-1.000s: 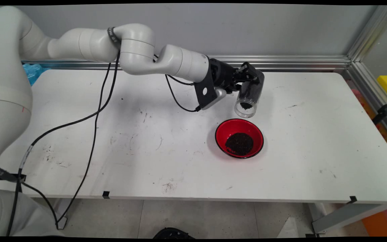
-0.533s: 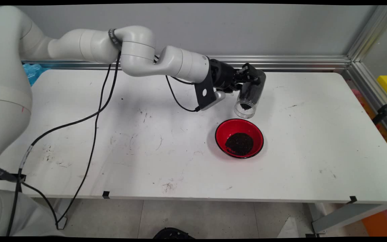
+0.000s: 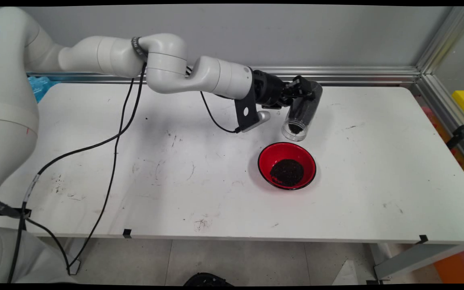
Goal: Pour the black seasoning powder in the red bowl
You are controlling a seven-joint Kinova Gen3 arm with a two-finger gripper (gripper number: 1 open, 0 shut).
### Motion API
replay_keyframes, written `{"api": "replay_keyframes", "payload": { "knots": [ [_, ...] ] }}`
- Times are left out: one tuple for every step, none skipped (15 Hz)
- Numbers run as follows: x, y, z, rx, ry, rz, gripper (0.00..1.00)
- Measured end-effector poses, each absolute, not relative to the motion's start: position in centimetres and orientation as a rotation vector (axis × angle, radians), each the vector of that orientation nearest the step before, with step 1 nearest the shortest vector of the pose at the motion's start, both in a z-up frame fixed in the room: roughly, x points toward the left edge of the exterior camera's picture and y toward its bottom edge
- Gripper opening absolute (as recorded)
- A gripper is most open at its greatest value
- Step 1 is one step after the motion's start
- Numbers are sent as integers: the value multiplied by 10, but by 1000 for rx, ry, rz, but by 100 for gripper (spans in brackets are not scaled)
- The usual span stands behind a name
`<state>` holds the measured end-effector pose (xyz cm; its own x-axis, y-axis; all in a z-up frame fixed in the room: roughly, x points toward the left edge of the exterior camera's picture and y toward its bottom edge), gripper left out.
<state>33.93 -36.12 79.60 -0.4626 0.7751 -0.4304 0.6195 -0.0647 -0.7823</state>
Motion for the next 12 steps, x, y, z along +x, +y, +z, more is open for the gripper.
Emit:
{"api": "replay_keyframes", "payload": {
  "knots": [
    [339,-361,796,-1547,-2030,1562,0],
    [338,-361,795,-1555,-2022,1568,0],
    [337,-361,795,-1562,-2014,1573,0],
    [337,-361,795,-1566,-2009,1576,0],
    [336,-362,795,-1572,-2002,1581,0],
    [336,-362,795,-1578,-1994,1587,0],
    [335,-363,794,-1584,-1986,1593,0],
    [334,-363,794,-1589,-1979,1598,0],
    [334,-363,794,-1592,-1974,1602,0],
    [333,-364,794,-1597,-1966,1606,0],
    [333,-365,794,-1604,-1958,1611,0],
    [332,-365,793,-1611,-1949,1615,0]
  ]
}}
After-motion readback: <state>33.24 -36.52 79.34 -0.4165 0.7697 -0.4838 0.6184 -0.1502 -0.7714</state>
